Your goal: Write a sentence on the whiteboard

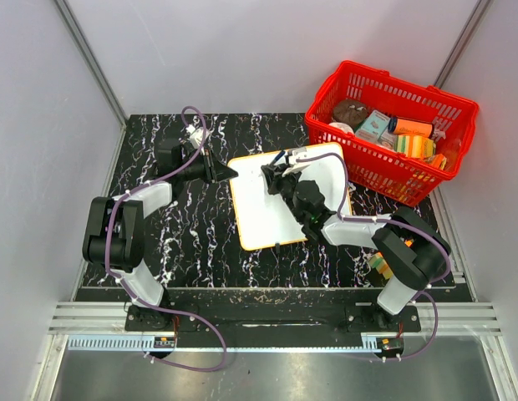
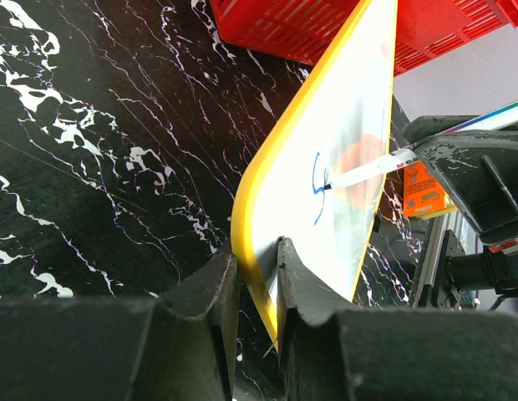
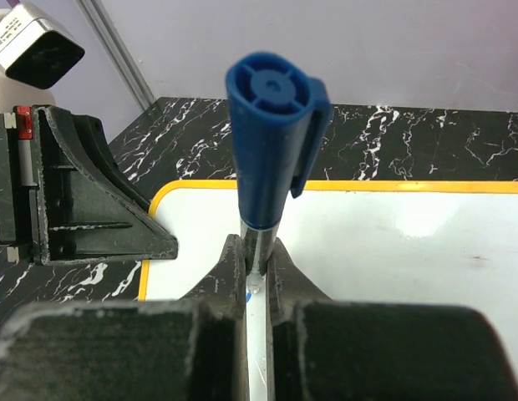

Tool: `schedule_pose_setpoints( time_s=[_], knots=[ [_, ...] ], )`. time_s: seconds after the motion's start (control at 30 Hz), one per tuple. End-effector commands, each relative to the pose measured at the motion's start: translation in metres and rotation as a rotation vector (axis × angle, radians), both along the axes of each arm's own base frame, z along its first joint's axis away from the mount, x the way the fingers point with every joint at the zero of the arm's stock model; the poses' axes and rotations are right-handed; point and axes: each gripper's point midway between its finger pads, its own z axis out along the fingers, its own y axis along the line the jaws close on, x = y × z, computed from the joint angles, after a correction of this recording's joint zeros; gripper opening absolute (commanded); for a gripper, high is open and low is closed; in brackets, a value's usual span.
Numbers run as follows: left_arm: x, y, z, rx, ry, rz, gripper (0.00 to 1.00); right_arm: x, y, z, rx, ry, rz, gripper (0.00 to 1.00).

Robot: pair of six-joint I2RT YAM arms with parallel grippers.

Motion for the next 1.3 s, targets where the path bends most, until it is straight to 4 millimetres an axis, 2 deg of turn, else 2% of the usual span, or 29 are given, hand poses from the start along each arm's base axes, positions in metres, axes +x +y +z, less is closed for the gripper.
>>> schedule_pose_setpoints(
  time_s=[0.0, 0.23, 0.63, 0.93, 1.27],
  knots=[
    [-0.004, -0.008, -0.042, 0.144, -0.033, -0.017, 0.00, -0.004, -0.006, -0.013, -0.019, 0.030, 0.000, 0.00],
    [-0.003, -0.009, -0.042, 0.143, -0.032, -0.018, 0.00, -0.008, -0.007, -0.017, -0.012, 0.035, 0.005, 0.00],
    [-0.004, -0.010, -0.043, 0.148, -0.030, -0.021, 0.00, 0.009, -0.013, -0.001, -0.013, 0.015, -0.082, 0.00],
    [-0.004, -0.011, -0.042, 0.151, -0.034, -0.023, 0.00, 0.014, -0.017, 0.007, -0.022, 0.001, -0.110, 0.00],
    [-0.005, -0.010, -0.042, 0.152, -0.032, -0.024, 0.00, 0.009, -0.024, -0.004, -0.020, 0.027, -0.119, 0.00]
  ],
)
